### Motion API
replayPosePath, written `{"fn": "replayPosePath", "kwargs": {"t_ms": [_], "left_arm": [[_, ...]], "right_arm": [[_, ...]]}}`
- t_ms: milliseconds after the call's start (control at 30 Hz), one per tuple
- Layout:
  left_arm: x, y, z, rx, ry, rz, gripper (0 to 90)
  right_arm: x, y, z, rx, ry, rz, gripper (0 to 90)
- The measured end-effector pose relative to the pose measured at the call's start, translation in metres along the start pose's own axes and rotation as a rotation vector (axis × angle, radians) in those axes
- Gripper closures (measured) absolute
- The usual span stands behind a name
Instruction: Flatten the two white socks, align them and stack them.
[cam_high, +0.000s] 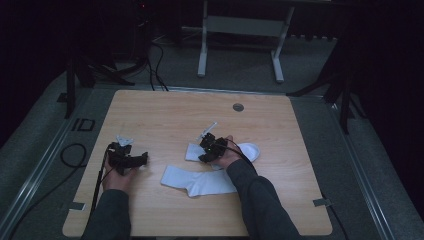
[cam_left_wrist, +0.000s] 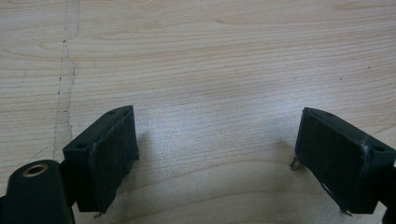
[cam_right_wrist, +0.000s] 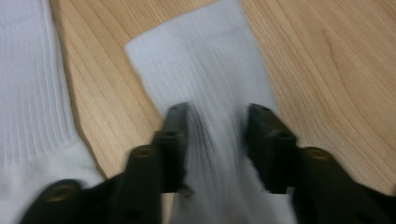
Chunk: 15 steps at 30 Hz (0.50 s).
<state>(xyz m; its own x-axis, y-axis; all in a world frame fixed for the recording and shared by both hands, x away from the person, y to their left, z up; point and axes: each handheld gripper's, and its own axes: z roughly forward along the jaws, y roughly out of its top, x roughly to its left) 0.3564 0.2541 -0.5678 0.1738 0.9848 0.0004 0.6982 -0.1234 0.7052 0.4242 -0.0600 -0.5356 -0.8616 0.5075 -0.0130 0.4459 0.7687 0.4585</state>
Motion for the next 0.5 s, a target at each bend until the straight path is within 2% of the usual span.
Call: {"fn": "replayPosePath", "kwargs": {"t_ms": [67,100,167,300,500], "left_arm": [[0.0,0.0,0.0,0.0,0.0,0.0,13.1],[0.0,0.0,0.0,0.0,0.0,0.0,13.1],[0.0,0.0,0.0,0.0,0.0,0.0,13.1],[0.0,0.0,0.0,0.0,0.0,0.0,13.1],[0.0,0.0,0.0,-0.001,-0.001,0.0,13.1]], "right_arm": [[0.001,-0.001,-0.001,-0.003,-0.002,-0.004,71.3],[0.001,-0.001,-0.001,-0.003,-0.002,-0.004,71.3],[0.004,-0.001,-0.001,-0.004,-0.014,-0.022,80.5],[0.007,-0.001,-0.002,0.003,-0.036,-0.048,82.5],[0.008,-0.001,-0.018,-0.017,-0.059,-0.064,82.7]]}}
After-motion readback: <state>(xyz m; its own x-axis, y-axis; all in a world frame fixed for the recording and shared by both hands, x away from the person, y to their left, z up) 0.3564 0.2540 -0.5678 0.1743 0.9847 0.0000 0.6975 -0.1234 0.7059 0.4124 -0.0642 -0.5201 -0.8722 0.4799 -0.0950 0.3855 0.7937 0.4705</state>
